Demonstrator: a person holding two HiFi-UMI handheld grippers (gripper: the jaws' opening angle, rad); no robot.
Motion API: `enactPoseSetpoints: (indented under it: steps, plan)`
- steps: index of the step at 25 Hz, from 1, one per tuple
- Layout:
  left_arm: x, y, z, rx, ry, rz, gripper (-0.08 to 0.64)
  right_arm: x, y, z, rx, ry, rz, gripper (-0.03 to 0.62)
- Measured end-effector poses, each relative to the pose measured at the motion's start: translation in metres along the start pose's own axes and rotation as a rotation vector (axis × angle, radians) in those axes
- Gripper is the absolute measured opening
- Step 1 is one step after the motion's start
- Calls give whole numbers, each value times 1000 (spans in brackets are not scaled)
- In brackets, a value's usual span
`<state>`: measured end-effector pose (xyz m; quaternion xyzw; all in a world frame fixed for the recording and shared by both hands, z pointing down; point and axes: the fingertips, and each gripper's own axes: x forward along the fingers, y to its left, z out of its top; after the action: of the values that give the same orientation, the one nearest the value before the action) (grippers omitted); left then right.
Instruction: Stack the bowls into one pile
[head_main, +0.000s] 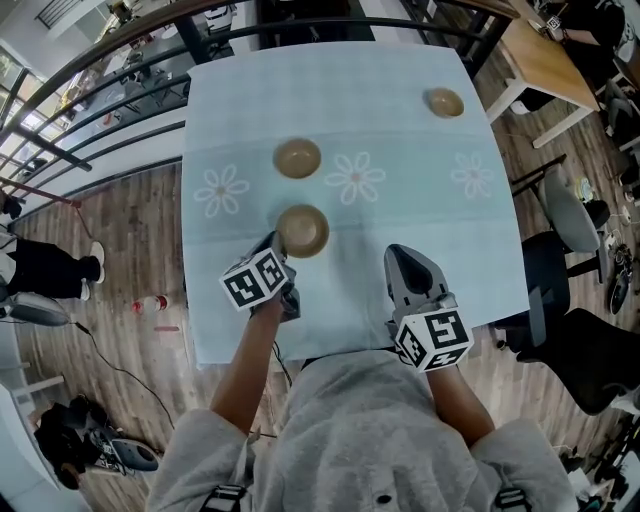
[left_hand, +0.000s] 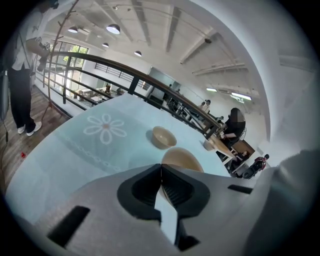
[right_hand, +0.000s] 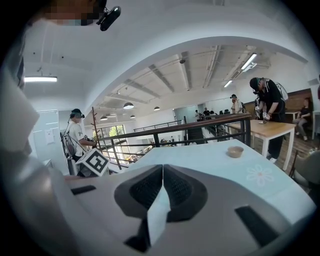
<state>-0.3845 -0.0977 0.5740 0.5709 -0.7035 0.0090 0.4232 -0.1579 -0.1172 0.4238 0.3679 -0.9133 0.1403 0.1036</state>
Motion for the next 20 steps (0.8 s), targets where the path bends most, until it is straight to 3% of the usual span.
enactPoseSetpoints:
  steps: [5, 8, 16, 20]
  plan:
    - [13, -9, 58, 60, -70, -1, 23, 3, 6, 0, 0, -1, 9, 28]
    - [27, -12, 90, 56, -105, -4, 23, 5, 6, 3, -1, -3, 2, 28]
    - [84, -12, 144, 24, -102, 4, 25, 8, -8, 5, 14, 24, -53, 28]
    - [116, -7, 149, -1, -77, 9, 25, 8, -14, 0, 18, 43, -80, 28]
